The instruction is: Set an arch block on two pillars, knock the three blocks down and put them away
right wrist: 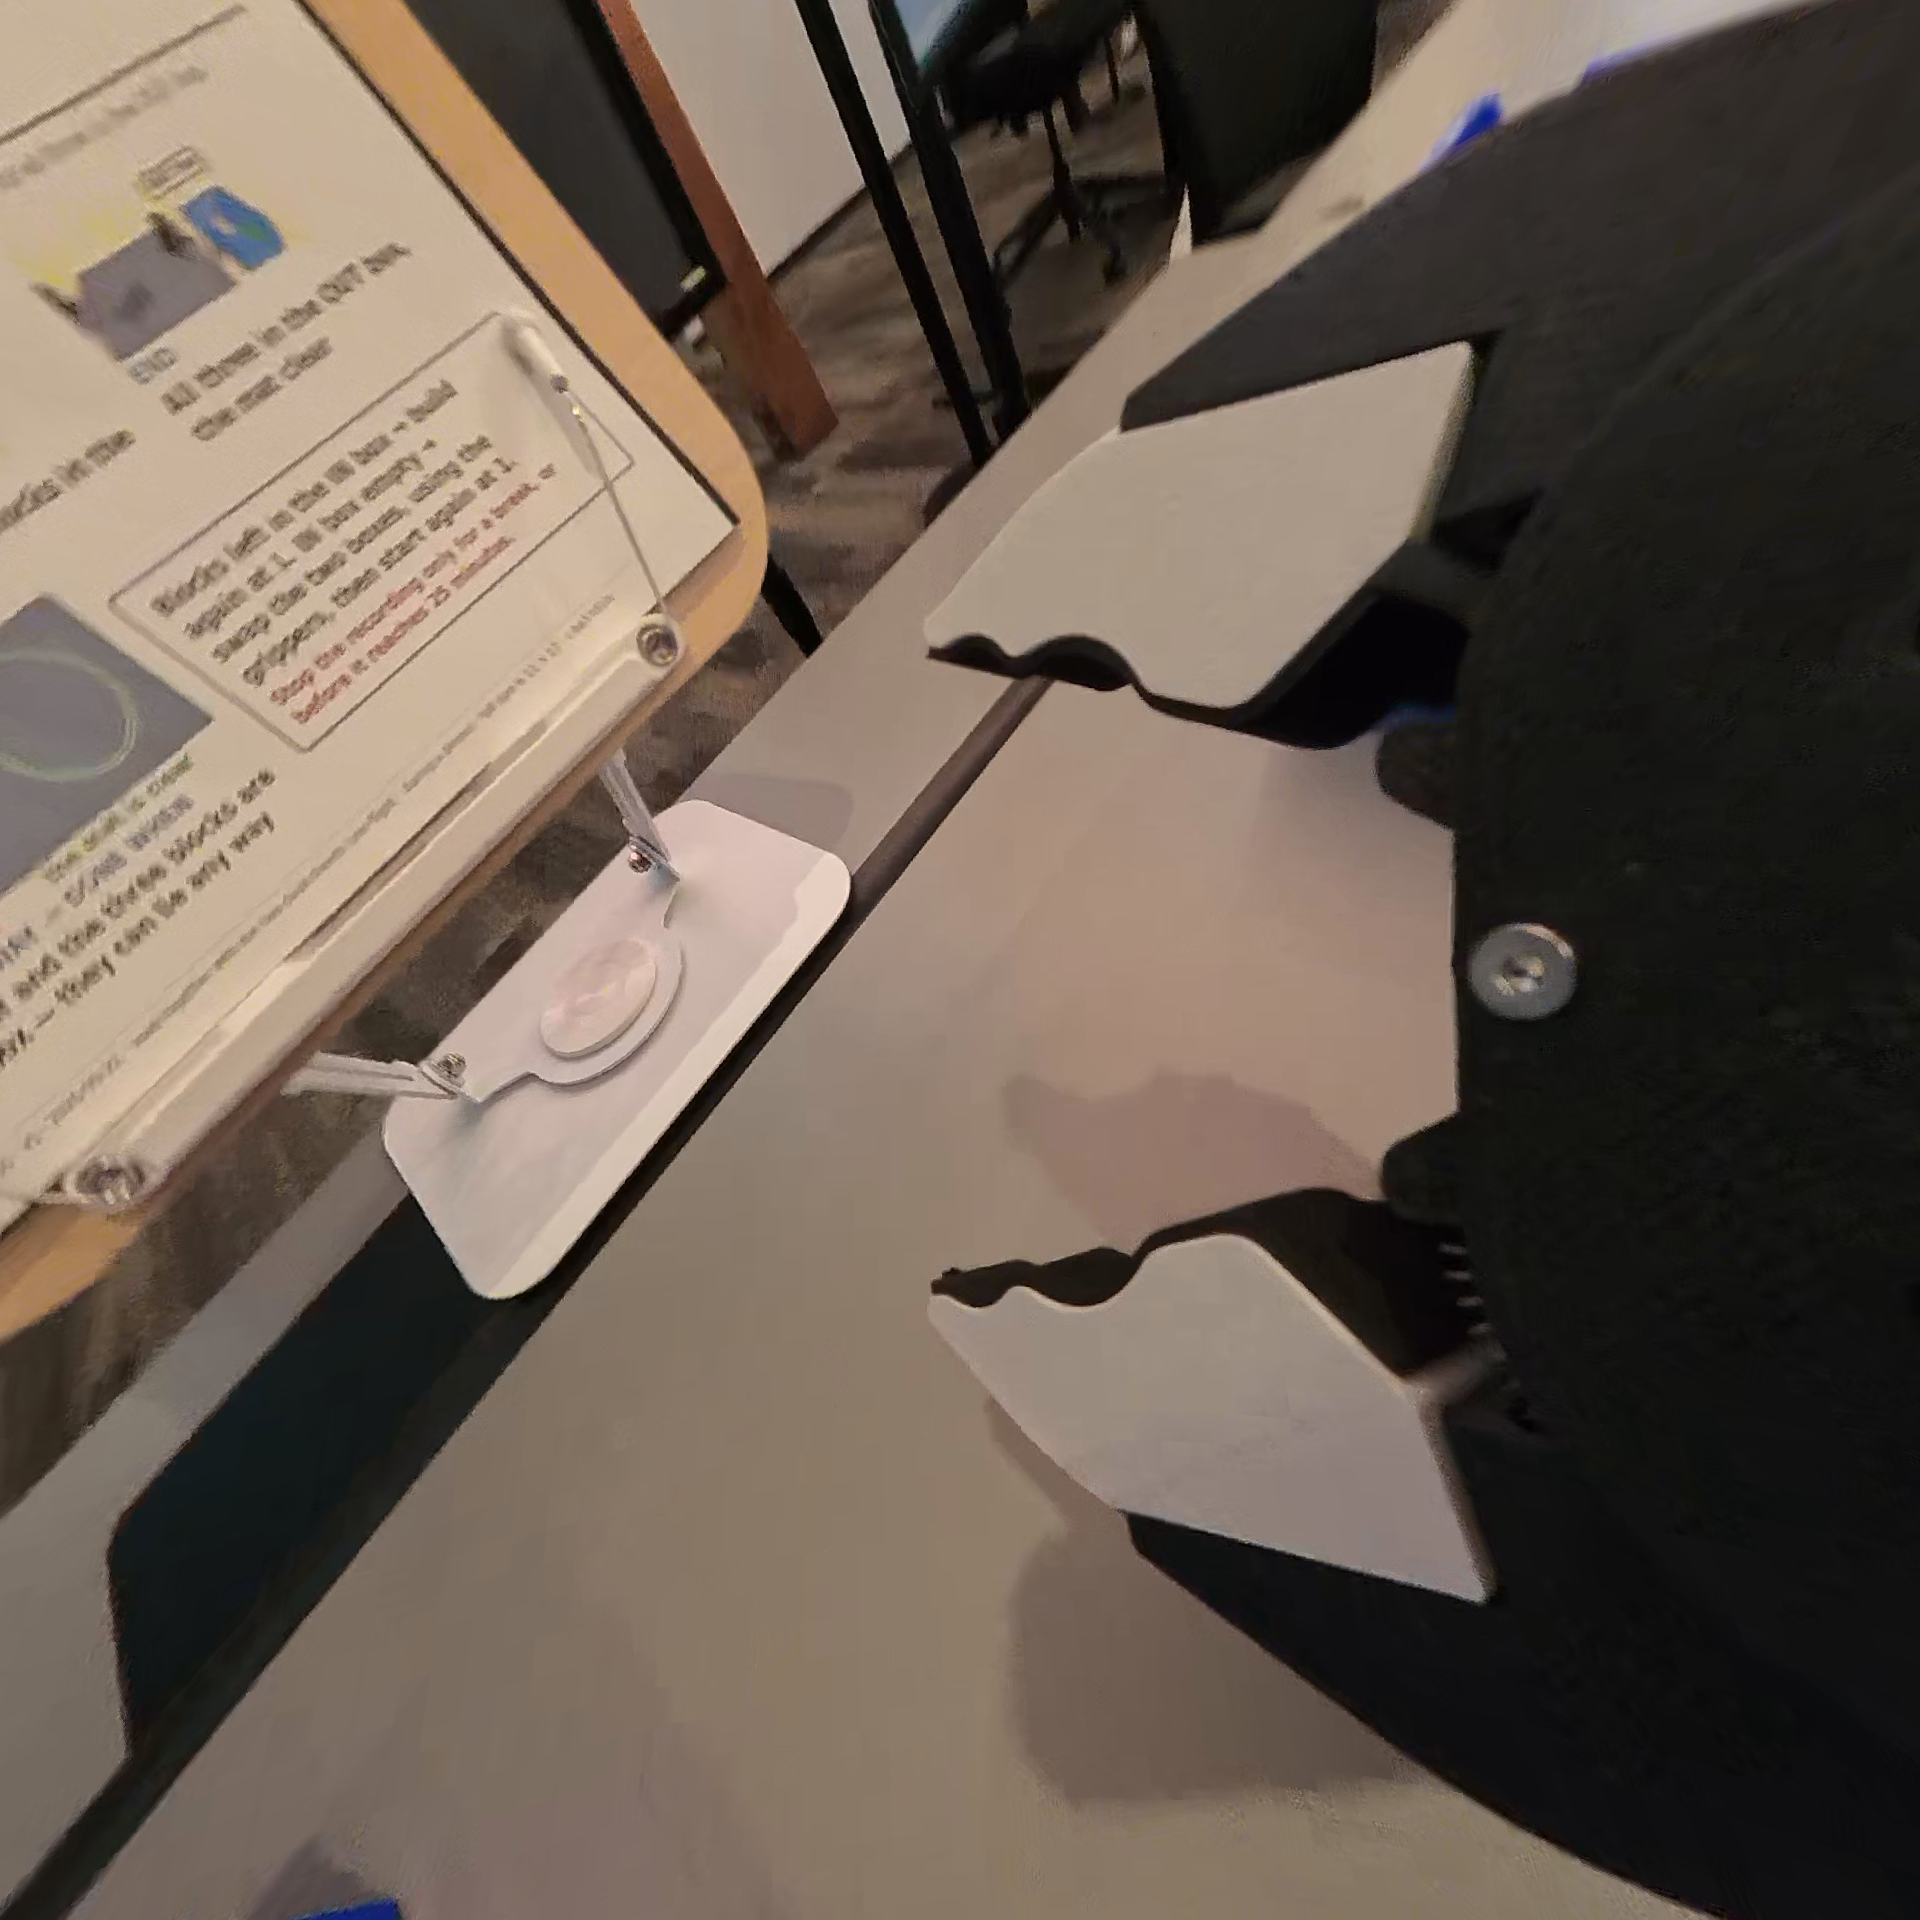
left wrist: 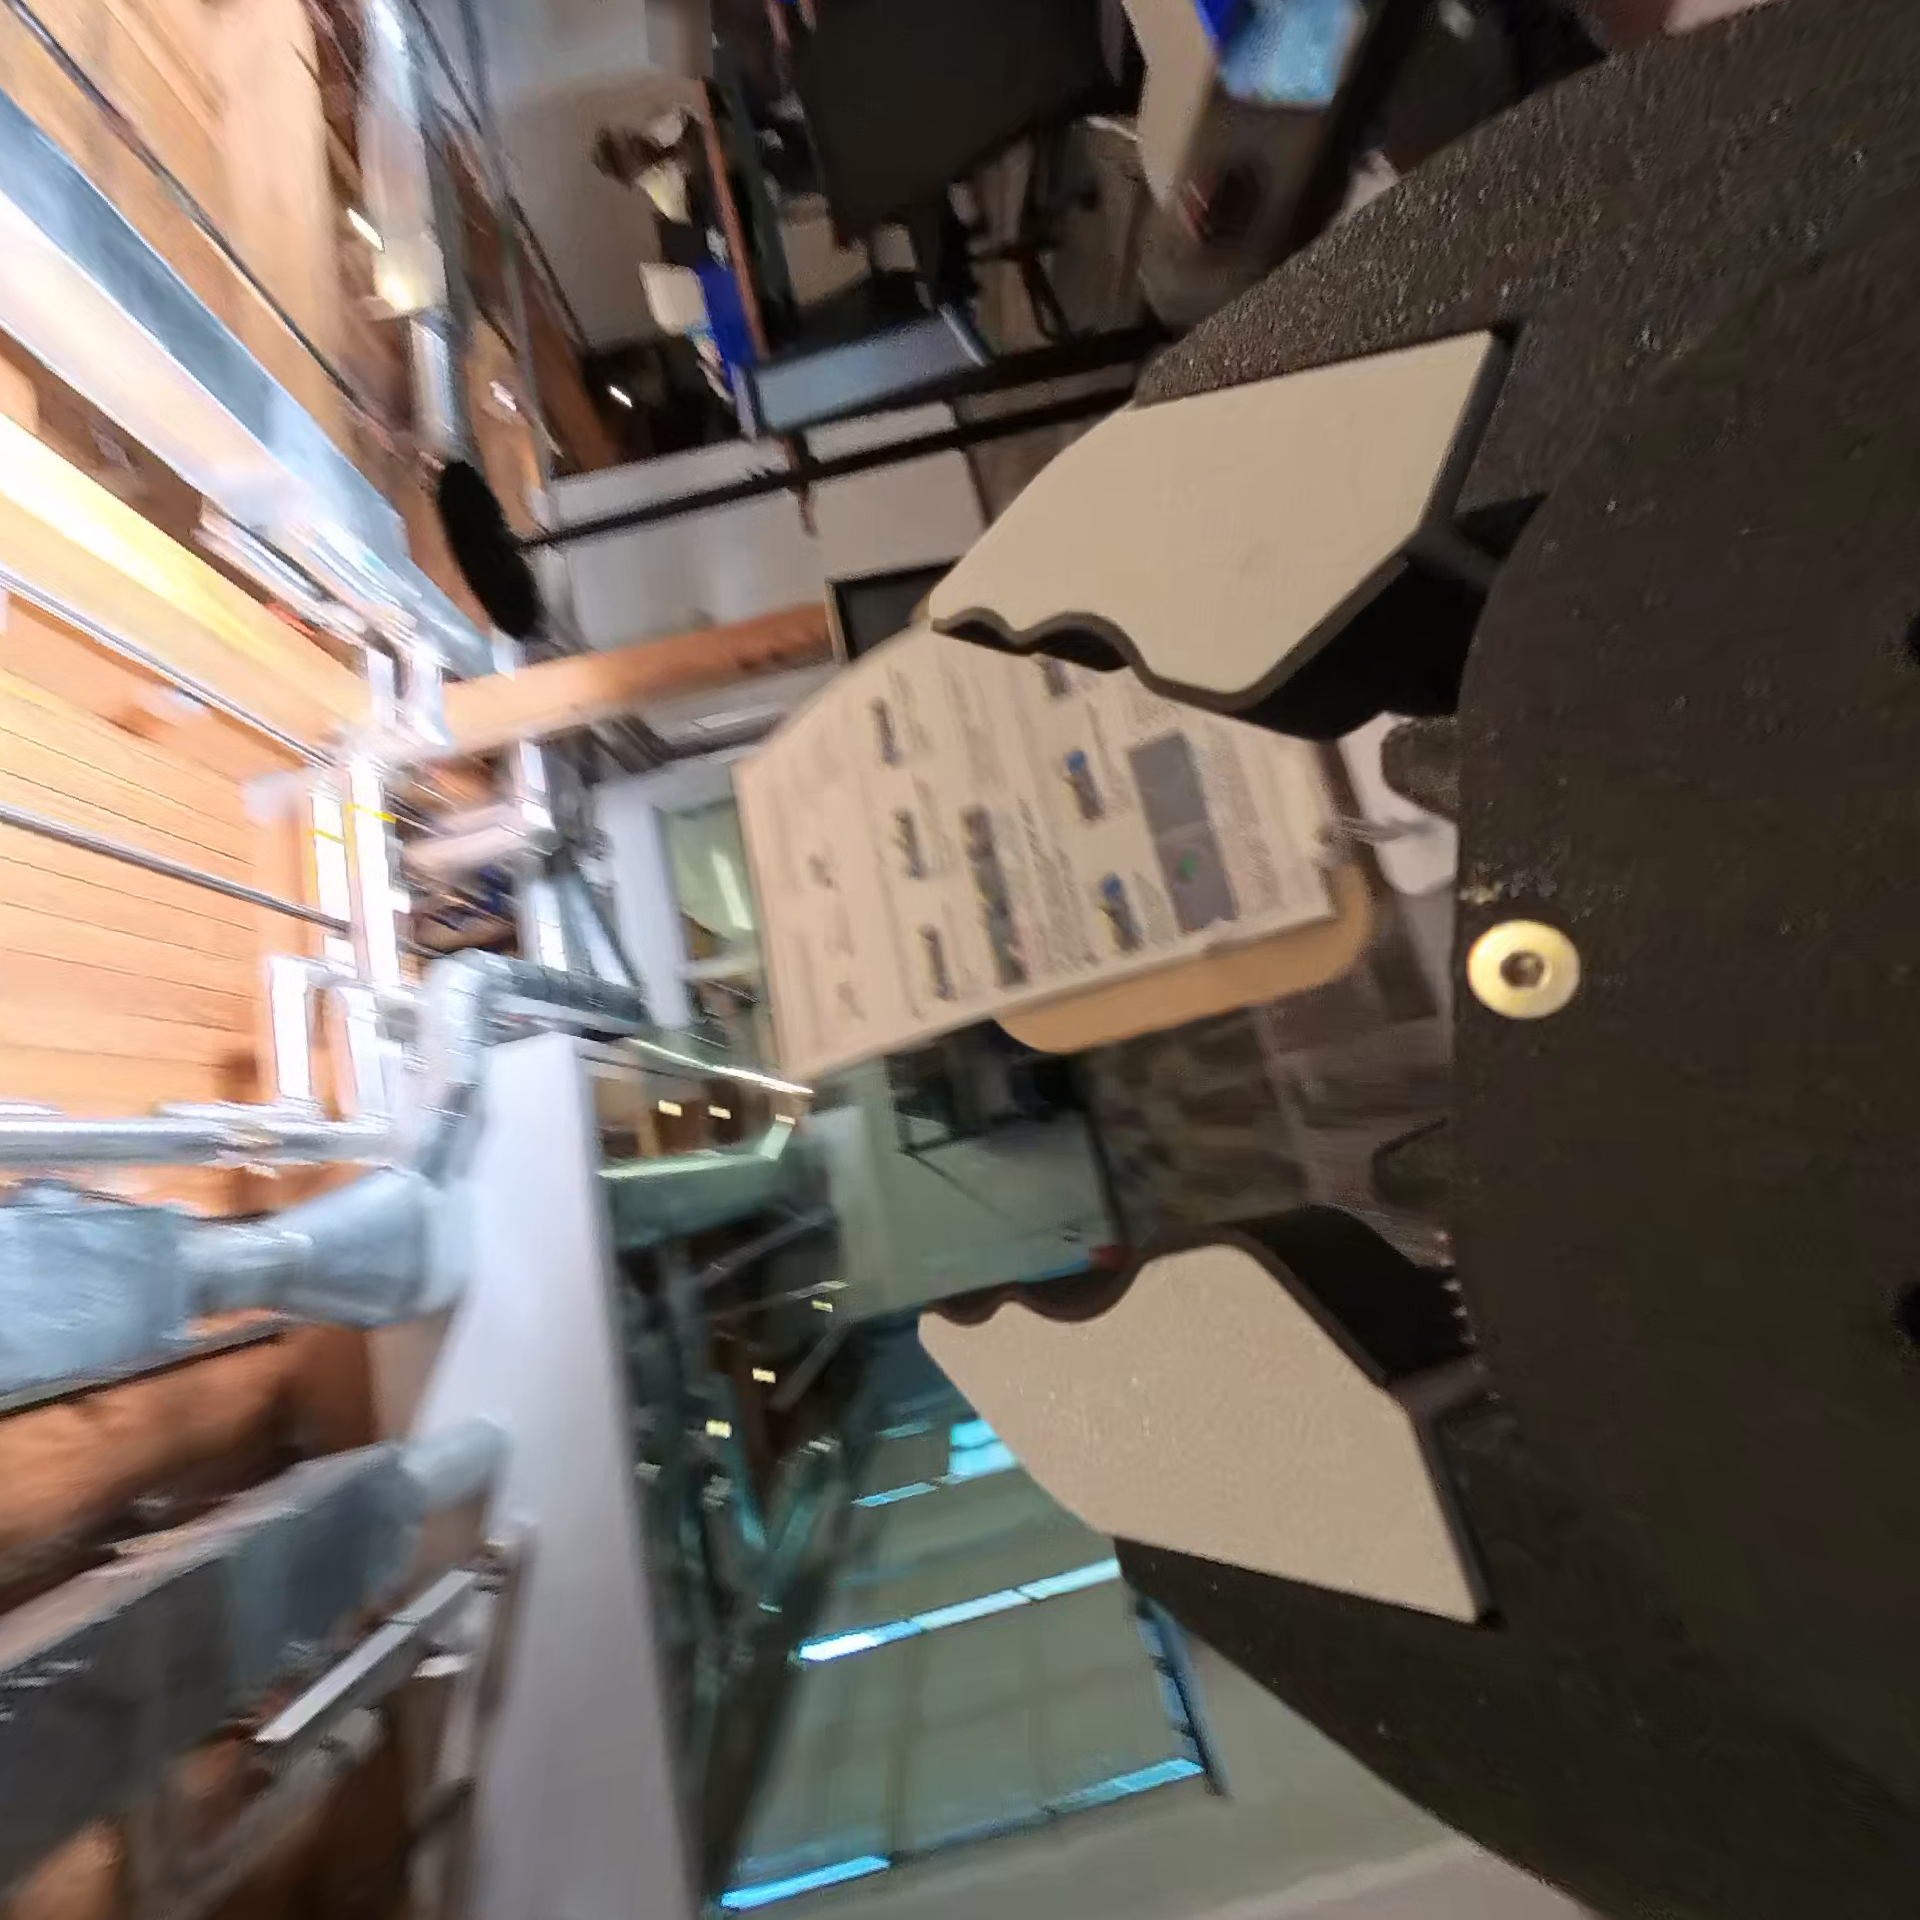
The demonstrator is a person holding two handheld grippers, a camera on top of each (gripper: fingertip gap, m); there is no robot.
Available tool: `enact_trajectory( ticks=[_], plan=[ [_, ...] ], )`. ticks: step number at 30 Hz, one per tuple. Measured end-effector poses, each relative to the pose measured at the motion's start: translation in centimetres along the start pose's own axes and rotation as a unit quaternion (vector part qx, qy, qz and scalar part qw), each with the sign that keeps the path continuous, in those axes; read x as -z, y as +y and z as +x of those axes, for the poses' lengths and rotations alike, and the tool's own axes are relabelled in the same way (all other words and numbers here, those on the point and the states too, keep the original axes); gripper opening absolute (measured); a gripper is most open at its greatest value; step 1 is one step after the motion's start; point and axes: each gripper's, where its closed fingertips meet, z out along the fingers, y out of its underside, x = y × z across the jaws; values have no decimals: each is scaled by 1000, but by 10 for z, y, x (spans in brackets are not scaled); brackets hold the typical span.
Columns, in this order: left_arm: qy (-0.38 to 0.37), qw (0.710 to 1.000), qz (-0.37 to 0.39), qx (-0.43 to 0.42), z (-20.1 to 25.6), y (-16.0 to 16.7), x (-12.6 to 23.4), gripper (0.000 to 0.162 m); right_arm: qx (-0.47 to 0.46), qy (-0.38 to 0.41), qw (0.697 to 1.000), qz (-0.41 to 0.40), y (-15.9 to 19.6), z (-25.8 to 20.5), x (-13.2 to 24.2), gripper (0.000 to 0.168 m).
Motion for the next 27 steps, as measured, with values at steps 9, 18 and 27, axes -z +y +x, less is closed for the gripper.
enact_trajectory(
  ticks=[9,18,27],
  plan=[
    [4,959,-280,34,-58,108,17,79,-156,-25,961,229,-62,83,89,104],
    [84,956,-279,40,-18,114,10,35,-59,-41,937,341,-109,127,176,102],
    [94,958,-267,41,-16,94,18,7,-66,-35,934,349,-59,150,170,72]
  ],
)
